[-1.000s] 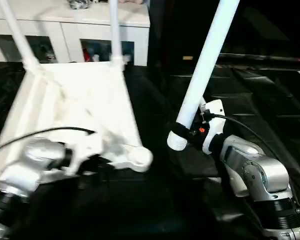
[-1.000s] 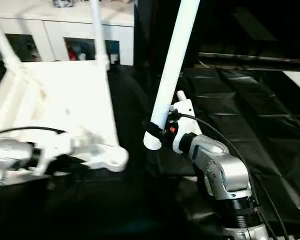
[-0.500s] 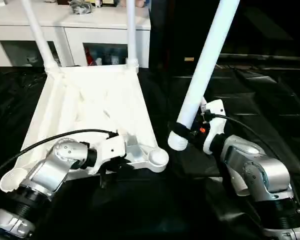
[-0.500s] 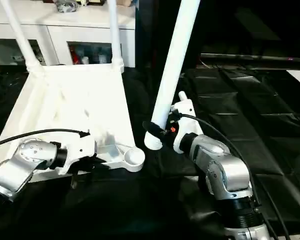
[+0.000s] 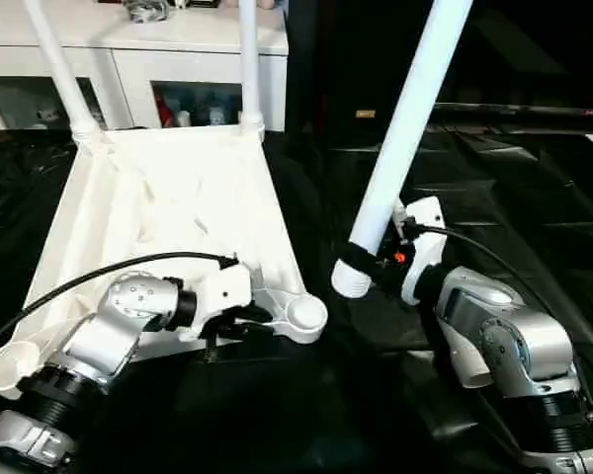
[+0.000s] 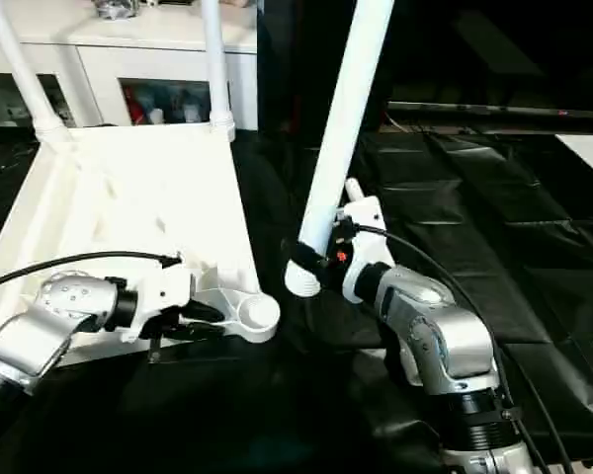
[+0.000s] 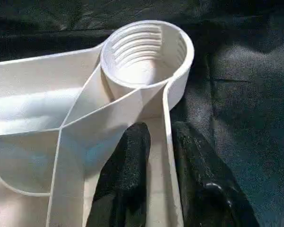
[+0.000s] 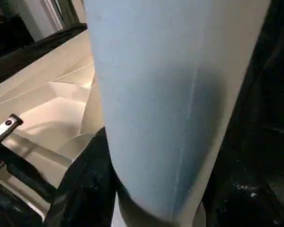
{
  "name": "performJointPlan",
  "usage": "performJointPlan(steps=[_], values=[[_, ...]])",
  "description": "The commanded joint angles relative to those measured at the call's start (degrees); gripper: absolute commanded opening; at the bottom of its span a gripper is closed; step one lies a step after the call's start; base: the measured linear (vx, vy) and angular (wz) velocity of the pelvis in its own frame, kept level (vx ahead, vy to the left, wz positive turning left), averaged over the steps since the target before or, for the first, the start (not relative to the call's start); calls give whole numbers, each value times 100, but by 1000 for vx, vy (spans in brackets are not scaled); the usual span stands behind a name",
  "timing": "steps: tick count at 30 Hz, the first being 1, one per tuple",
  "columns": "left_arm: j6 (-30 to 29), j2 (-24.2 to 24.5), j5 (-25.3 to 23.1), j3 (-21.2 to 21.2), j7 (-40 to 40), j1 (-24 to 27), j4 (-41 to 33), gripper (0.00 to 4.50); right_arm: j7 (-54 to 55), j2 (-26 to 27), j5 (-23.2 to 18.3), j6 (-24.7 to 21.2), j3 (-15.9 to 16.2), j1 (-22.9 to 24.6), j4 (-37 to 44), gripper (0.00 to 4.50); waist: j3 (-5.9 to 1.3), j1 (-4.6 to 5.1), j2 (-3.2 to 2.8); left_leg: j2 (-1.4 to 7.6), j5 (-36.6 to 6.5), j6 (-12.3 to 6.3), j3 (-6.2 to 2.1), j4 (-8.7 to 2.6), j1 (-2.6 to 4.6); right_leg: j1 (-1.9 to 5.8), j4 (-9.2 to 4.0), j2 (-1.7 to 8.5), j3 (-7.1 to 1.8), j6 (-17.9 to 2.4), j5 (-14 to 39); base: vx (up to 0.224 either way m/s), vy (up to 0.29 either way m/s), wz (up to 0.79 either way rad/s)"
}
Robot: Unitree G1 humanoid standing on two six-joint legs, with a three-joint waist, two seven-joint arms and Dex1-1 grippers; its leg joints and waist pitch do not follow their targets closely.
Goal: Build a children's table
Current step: Insert table leg to table base
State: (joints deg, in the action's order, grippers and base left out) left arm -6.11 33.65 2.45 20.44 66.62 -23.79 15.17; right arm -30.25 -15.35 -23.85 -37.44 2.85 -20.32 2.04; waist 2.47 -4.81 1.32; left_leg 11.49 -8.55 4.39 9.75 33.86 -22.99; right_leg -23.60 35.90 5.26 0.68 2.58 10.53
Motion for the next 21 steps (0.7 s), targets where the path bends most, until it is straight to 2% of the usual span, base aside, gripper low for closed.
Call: performJointPlan(steps=[1,9,10,12,16,18,21], values=[[-50,174,-2,-207,44,29,-55,101,-14,-34,54,21,18,-51,101,191,-348,9,-40,62,-1970,359,22,-462,175,142,-445,135,-80,-918,1582,0,0,0],[-104,269,69,-263,104,106,-85,101,-37,-35,59,30,32,-66,77,191,-324,10,-50,73,-2310,439,11,-480,204,94,-489,140,-80,-814,2064,0,0,0],[-115,281,88,-272,111,115,-100,101,-38,-34,58,28,32,-68,79,191,-325,11,-6,73,-2314,429,15,-477,201,94,-496,141,-80,-808,2080,0,0,0],[-128,291,135,-293,117,124,-129,101,-39,-37,59,23,33,-70,80,191,-322,4,-30,75,-2294,428,11,-483,199,90,-488,145,-81,-811,2081,0,0,0],[-197,318,218,-354,182,156,-198,101,-52,-44,63,15,35,-80,73,191,-329,0,-31,73,-2224,425,16,-480,194,95,-473,137,-82,-848,1909,0,0,0],[-199,331,210,-359,212,165,-191,64,-57,-48,65,17,34,-82,67,191,-332,1,-21,72,-2167,409,22,-478,189,101,-468,134,-83,-857,1830,0,0,0],[-221,348,213,-365,245,171,-175,63,-55,-44,62,14,32,-83,69,191,-338,-2,-38,73,-2083,403,25,-476,187,108,-452,134,-83,-885,1704,0,0,0]])
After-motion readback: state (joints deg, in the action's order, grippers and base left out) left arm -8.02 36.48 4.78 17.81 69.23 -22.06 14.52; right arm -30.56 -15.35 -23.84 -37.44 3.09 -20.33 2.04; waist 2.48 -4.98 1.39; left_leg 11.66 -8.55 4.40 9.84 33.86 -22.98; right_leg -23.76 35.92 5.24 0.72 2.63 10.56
